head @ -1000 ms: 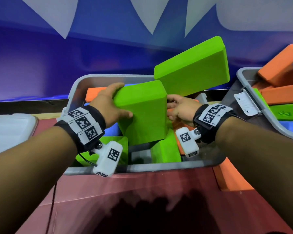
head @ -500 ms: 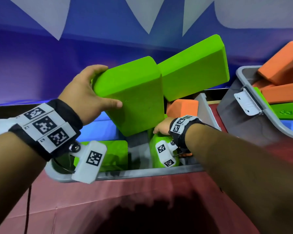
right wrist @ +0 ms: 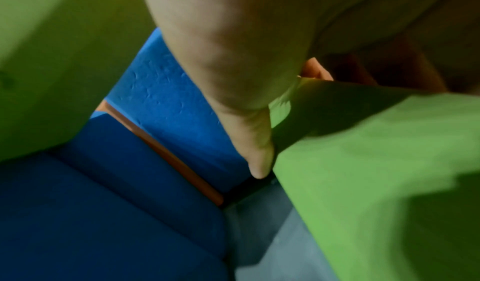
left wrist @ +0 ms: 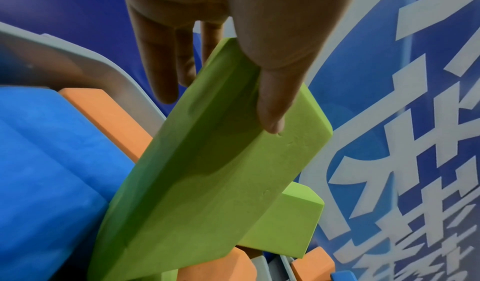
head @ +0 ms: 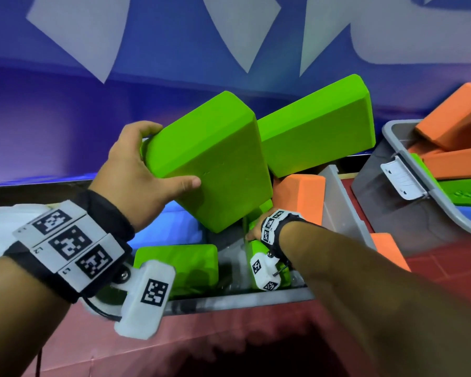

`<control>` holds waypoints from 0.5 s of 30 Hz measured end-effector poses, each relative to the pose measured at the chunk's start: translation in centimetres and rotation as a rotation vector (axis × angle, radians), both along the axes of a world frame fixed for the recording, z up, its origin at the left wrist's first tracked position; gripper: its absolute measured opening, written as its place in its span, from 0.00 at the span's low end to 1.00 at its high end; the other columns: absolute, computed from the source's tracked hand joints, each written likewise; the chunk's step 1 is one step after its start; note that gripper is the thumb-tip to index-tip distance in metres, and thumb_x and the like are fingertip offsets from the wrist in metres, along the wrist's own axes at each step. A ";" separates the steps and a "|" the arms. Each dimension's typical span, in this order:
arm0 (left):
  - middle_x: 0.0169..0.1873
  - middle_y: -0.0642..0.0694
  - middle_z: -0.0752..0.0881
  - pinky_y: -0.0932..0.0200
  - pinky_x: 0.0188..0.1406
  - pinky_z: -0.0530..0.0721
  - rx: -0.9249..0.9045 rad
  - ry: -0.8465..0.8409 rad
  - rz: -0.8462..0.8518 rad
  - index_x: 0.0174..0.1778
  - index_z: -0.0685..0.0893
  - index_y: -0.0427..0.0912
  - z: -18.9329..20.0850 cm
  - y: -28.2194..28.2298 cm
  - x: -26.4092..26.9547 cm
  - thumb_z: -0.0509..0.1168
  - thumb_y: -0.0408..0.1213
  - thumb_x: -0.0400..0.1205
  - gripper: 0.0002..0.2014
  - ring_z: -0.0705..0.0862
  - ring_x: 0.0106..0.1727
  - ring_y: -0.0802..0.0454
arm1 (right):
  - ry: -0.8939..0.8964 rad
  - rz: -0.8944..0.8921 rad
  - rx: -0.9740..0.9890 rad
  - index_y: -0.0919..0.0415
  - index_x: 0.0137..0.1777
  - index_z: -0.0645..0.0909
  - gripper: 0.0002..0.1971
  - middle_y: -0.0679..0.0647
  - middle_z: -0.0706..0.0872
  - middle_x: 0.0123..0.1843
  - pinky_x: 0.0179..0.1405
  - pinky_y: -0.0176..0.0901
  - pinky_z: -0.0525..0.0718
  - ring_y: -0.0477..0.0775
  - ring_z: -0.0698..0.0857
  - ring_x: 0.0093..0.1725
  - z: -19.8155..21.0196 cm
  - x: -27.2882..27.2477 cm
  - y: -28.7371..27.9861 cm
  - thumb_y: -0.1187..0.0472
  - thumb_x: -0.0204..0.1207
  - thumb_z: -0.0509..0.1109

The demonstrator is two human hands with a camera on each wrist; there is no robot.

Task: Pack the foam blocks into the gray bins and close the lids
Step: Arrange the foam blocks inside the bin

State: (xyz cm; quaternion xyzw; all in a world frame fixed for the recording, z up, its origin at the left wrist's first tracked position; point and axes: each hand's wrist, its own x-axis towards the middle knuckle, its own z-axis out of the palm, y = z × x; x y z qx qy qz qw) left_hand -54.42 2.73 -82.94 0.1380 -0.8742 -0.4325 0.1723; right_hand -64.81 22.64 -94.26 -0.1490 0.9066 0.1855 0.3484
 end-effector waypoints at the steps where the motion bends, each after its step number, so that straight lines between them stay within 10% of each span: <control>1: 0.62 0.45 0.78 0.49 0.52 0.82 -0.012 -0.007 -0.002 0.68 0.69 0.57 0.0 -0.1 0.1 0.82 0.55 0.58 0.44 0.82 0.56 0.44 | 0.008 -0.016 -0.016 0.55 0.75 0.75 0.25 0.60 0.77 0.73 0.66 0.62 0.79 0.67 0.78 0.70 0.5 0.2 0.0 0.43 0.82 0.64; 7: 0.62 0.40 0.79 0.39 0.49 0.87 0.004 0.006 -0.020 0.65 0.65 0.63 0.5 -1.0 -0.1 0.75 0.69 0.52 0.47 0.86 0.46 0.37 | 0.062 -0.166 -0.183 0.66 0.71 0.76 0.26 0.62 0.80 0.69 0.66 0.48 0.76 0.63 0.79 0.68 2.8 0.0 1.5 0.45 0.83 0.60; 11: 0.65 0.46 0.72 0.83 0.39 0.70 -0.109 0.065 0.023 0.72 0.67 0.50 1.6 -0.9 -1.0 0.82 0.50 0.63 0.44 0.75 0.54 0.52 | 0.111 -0.302 -0.223 0.65 0.56 0.82 0.31 0.59 0.84 0.52 0.51 0.47 0.85 0.60 0.84 0.48 3.6 -0.4 1.9 0.35 0.71 0.67; 15: 0.61 0.47 0.70 0.87 0.34 0.69 -0.097 0.084 0.007 0.73 0.69 0.47 1.8 -0.1 -1.2 0.82 0.45 0.65 0.42 0.72 0.56 0.54 | 0.175 -0.408 -0.326 0.68 0.69 0.68 0.39 0.60 0.83 0.57 0.57 0.52 0.84 0.62 0.83 0.53 5.8 -1.0 3.3 0.38 0.69 0.71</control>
